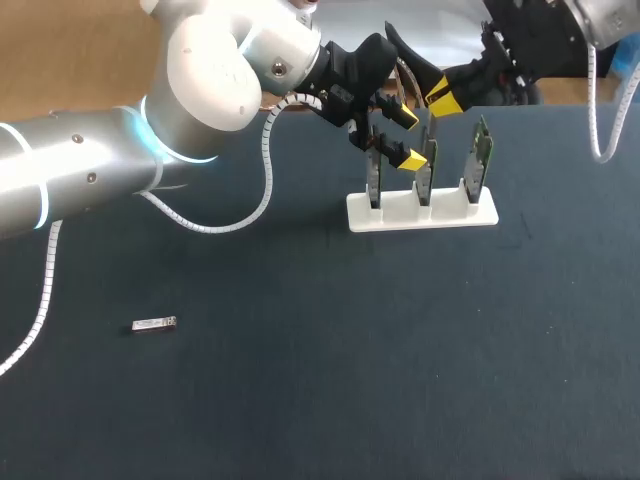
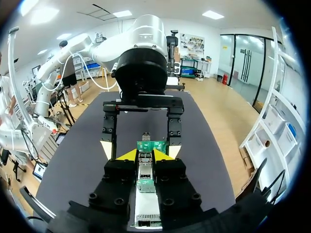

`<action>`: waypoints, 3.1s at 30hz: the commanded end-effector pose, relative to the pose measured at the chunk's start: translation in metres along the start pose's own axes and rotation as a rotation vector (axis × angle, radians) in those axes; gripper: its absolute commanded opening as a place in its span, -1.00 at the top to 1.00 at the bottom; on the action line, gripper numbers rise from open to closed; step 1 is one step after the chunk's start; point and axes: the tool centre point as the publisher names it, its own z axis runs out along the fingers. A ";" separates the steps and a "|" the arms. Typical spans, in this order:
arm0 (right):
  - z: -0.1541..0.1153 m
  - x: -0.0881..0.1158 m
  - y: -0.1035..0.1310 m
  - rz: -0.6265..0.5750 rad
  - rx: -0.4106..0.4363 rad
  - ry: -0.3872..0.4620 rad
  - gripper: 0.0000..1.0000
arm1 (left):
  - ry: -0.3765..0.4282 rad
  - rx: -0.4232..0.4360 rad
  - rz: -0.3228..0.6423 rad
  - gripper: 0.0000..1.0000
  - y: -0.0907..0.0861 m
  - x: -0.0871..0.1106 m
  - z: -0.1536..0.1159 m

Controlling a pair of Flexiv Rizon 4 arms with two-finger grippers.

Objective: Pick up the optical module with the left hand, and insert it into the network port with the right hand.

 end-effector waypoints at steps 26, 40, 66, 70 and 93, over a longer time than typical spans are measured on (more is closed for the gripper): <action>0.000 0.004 0.004 0.019 -0.005 0.011 -1.00 | 0.004 0.004 -0.001 -1.00 0.002 -0.001 0.000; -0.014 -0.008 0.000 0.033 0.003 -0.063 -1.00 | 0.004 0.004 -0.001 -1.00 0.002 -0.001 0.000; -0.006 -0.010 0.001 0.011 0.007 -0.046 1.00 | 0.004 0.004 -0.001 -1.00 0.002 -0.001 0.000; -0.005 -0.008 0.000 0.017 0.007 -0.042 1.00 | 0.004 0.004 -0.001 -1.00 0.002 -0.001 0.000; 0.008 0.015 -0.003 0.069 -0.026 0.011 1.00 | 0.004 0.004 -0.001 -1.00 0.002 -0.001 0.000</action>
